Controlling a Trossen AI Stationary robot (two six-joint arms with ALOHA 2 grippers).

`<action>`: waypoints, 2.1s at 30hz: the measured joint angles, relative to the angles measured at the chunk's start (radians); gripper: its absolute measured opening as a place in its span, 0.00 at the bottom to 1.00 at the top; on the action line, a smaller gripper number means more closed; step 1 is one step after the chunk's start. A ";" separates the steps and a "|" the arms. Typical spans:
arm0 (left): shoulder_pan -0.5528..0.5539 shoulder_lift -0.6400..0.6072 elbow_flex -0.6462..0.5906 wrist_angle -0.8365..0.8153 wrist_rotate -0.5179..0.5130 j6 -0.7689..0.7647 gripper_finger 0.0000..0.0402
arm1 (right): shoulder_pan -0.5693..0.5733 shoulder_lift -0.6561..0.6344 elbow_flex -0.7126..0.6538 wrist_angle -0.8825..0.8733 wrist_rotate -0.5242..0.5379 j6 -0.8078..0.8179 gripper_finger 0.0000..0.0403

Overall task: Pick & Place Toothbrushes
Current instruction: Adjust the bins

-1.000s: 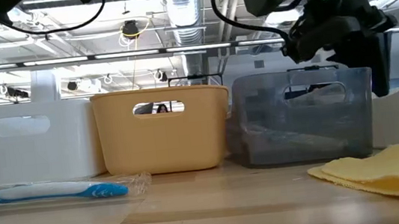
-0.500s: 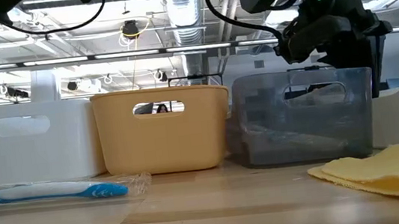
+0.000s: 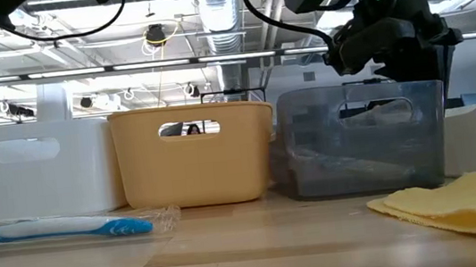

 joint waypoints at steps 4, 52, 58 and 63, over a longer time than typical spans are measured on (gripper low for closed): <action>0.000 0.000 0.000 0.000 0.000 0.000 0.11 | 0.000 0.000 0.000 0.009 0.003 0.000 0.00; 0.000 0.000 0.000 -0.001 0.023 -0.026 0.11 | -0.012 -0.129 -0.001 -0.045 0.063 0.038 0.00; 0.000 0.000 0.000 -0.001 0.023 -0.030 0.11 | 0.055 -0.182 -0.001 -0.085 0.002 0.168 0.00; -0.028 0.000 0.000 -0.001 0.023 -0.029 0.11 | 0.143 -0.149 0.000 -0.048 -0.008 0.259 0.00</action>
